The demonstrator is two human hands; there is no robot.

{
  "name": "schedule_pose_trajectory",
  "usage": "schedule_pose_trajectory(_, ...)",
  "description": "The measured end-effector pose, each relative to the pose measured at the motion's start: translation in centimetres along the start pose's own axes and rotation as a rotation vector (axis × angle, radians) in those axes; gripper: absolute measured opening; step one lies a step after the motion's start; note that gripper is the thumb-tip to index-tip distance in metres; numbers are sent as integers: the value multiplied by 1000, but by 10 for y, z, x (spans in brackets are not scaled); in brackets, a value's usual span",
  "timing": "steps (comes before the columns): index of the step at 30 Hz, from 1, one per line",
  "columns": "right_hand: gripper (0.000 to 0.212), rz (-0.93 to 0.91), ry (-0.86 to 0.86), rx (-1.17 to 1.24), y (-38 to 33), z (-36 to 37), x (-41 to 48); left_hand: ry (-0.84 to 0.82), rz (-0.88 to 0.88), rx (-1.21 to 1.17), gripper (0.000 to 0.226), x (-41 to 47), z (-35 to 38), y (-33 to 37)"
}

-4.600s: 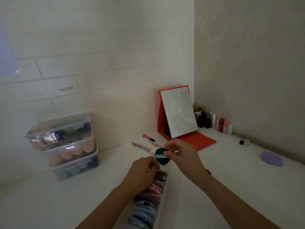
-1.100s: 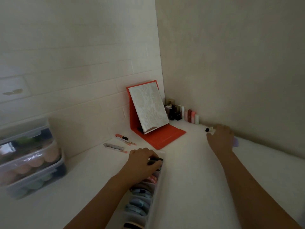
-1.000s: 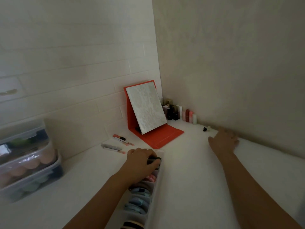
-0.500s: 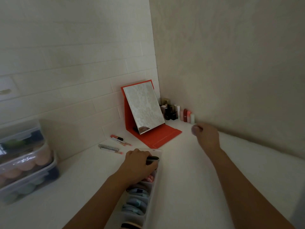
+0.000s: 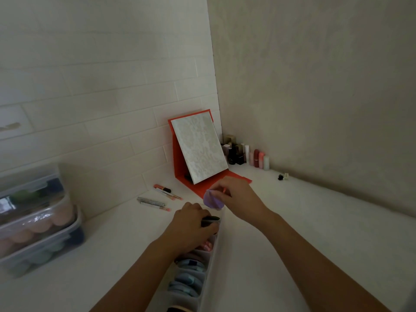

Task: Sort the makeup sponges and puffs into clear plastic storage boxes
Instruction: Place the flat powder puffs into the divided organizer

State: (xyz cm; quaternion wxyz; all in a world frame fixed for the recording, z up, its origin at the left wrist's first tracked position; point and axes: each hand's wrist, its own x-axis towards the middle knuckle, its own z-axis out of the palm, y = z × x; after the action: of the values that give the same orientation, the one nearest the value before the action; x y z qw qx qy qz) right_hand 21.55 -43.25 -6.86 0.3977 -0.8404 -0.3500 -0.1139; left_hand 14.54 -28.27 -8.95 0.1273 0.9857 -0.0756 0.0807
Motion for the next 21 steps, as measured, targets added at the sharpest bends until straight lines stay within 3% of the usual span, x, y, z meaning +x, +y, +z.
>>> schedule_pose_trajectory(13,22,35,34,10,-14,-2,1,29,-4,-7,34,0,2,0)
schedule_pose_trajectory(21,21,37,-141,-177,-13,6,-1,91,-16,-103,23,-1,2,0)
